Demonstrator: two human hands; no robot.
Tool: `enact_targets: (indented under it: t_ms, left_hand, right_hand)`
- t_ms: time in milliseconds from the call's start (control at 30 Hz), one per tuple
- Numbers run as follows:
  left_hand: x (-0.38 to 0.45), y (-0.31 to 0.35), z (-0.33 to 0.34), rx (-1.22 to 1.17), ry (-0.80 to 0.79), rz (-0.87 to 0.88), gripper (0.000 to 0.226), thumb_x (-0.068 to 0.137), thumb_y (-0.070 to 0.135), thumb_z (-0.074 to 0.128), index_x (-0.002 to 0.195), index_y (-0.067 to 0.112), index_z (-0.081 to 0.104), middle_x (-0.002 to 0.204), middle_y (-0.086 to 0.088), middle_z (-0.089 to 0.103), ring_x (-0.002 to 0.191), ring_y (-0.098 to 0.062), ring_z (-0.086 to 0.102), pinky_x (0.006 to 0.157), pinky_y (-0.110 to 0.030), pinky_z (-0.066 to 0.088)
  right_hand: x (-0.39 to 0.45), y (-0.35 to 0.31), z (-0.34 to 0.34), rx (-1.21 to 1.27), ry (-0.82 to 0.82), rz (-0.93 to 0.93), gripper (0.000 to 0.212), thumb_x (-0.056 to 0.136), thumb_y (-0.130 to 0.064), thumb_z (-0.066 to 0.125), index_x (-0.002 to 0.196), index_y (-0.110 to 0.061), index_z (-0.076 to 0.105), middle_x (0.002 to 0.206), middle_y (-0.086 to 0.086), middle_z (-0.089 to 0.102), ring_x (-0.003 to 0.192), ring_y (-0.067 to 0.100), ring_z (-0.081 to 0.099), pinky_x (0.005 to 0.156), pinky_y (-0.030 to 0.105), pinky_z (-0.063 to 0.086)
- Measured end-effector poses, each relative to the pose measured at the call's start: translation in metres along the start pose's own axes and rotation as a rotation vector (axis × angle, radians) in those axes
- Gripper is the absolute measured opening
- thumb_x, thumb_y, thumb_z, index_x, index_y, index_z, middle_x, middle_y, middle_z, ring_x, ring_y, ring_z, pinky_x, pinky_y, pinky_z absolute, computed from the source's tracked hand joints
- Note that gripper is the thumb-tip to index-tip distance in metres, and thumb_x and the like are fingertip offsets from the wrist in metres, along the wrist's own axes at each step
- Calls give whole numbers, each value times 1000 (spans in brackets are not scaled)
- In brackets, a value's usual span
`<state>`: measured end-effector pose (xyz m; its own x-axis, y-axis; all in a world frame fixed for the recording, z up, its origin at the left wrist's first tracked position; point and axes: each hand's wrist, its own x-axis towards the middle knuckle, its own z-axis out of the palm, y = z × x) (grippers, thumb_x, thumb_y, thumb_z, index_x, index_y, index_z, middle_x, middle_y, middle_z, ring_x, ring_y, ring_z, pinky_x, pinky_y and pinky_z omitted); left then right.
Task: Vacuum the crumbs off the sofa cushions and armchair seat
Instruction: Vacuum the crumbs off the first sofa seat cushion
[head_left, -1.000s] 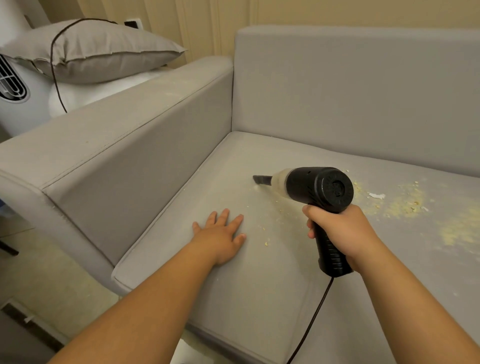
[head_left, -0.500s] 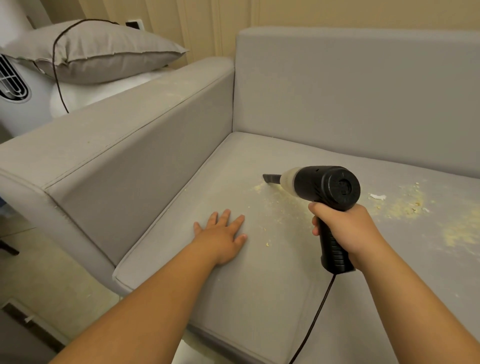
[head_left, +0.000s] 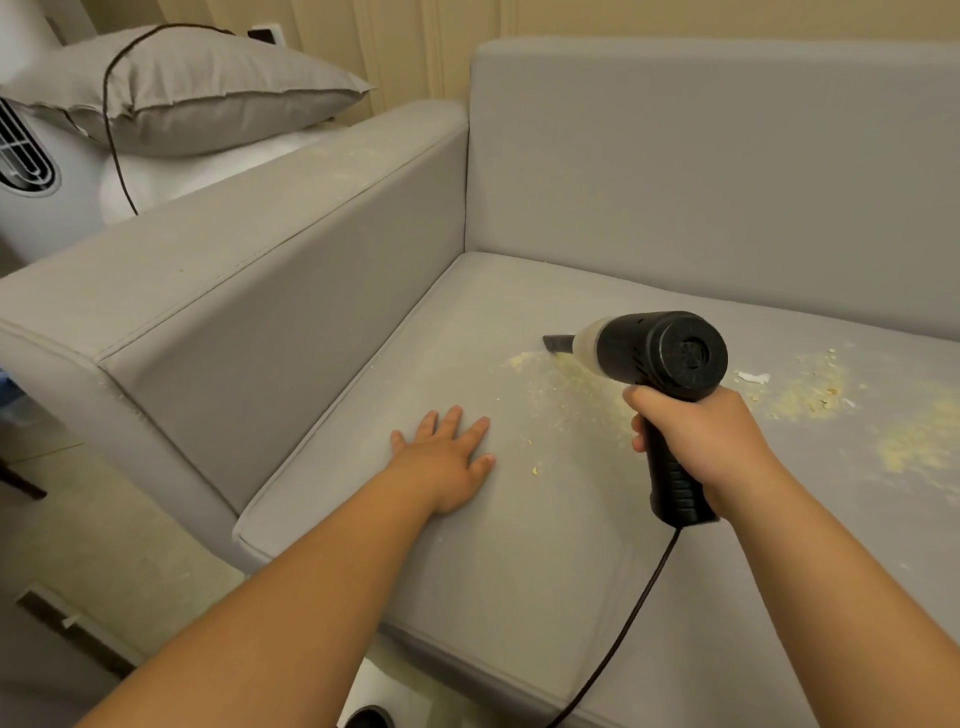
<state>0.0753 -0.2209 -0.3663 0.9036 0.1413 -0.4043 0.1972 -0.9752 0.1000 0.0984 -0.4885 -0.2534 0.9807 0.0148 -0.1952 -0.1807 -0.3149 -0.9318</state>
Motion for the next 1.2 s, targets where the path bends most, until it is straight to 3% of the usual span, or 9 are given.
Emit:
enact_targets:
  t_ms: [333, 633, 967, 1200]
  left_hand:
    - [-32, -19, 4, -26, -10, -50, 63, 105, 65, 19, 162, 50, -2, 173, 7, -13, 160, -25, -9, 123, -67, 2]
    - [-62, -26, 12, -9, -44, -71, 63, 105, 65, 19, 162, 50, -3, 173, 9, -15, 160, -24, -10, 122, -69, 4]
    - [-90, -55, 20, 9, -46, -92, 63, 105, 64, 20, 162, 50, -3, 173, 9, -15, 160, -23, -10, 122, -69, 6]
    - [-112, -68, 25, -39, -68, -95, 63, 105, 64, 21, 162, 50, -3, 173, 9, -15, 159, -23, -12, 123, -67, 5]
  right_hand:
    - [-26, -3, 8, -54, -127, -7, 18, 87, -21, 75, 94, -4, 73, 83, 17, 77, 65, 20, 72, 72, 39, 58]
    - [-48, 7, 18, 2, -39, 1, 20, 86, -20, 76, 95, -2, 72, 82, 17, 77, 64, 20, 72, 70, 38, 58]
    - [-73, 2, 41, -16, -214, -49, 10, 89, -19, 75, 87, -10, 72, 72, 9, 72, 60, 18, 69, 67, 34, 56]
    - [-98, 6, 44, -63, -261, -76, 15, 89, -22, 75, 87, -7, 72, 70, 7, 73, 60, 18, 69, 71, 36, 56]
